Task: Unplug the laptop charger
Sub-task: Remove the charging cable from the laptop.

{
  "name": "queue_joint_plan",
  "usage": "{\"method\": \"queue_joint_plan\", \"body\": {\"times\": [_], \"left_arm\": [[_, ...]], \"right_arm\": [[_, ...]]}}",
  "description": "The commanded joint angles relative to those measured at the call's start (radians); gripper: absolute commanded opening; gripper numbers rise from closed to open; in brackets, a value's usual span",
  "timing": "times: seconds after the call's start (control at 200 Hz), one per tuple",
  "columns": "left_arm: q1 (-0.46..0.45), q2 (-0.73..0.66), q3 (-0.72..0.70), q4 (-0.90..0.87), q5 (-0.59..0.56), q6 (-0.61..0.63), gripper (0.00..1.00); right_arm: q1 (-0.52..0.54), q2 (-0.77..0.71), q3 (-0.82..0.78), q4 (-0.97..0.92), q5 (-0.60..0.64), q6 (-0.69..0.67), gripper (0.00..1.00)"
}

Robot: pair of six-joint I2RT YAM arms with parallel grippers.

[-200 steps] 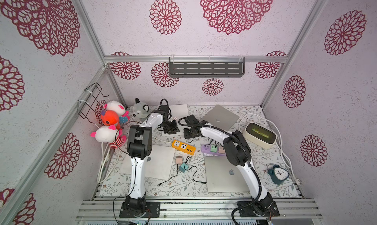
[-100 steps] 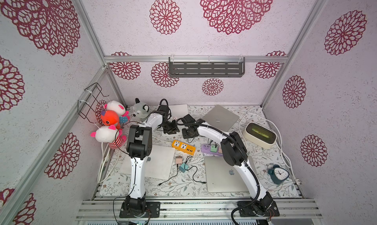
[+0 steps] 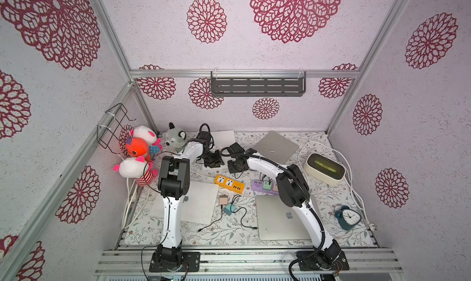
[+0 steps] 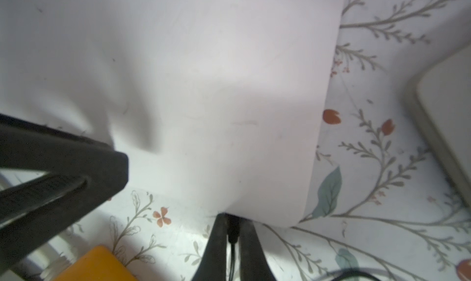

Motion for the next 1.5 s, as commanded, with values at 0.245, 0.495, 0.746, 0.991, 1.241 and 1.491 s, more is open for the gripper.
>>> {"method": "queue_joint_plan", "body": {"times": [0.245,0.495,0.746,0.991,1.241,1.491], "left_arm": [[0.005,-0.003,-0.038,-0.012,-0.029,0.001,0.31],[0.005,-0.006,-0.044,-0.008,-0.030,-0.003,0.31],[0.005,-0.004,-0.041,-0.006,-0.029,-0.006,0.31],[0.003,-0.005,-0.040,-0.002,-0.027,-0.007,0.31],[0.004,-0.007,-0.045,-0.003,-0.026,-0.008,0.31],[0.003,-0.030,-0.043,-0.006,-0.033,-0.010,0.31]], "right_arm": [[-0.007,-0.045,-0.059,-0.144,0.073,-0.053,0.12],[0.056,-0.003,-0.014,-0.014,-0.021,0.157,0.12],[0.039,-0.066,-0.079,-0.018,0.020,0.090,0.12],[0.022,-0.064,-0.052,-0.182,0.063,-0.166,0.12],[0.024,-0.091,-0.085,-0.057,-0.045,0.022,0.13],[0.025,-0.114,-0.023,-0.131,0.024,0.015,0.24]]}}
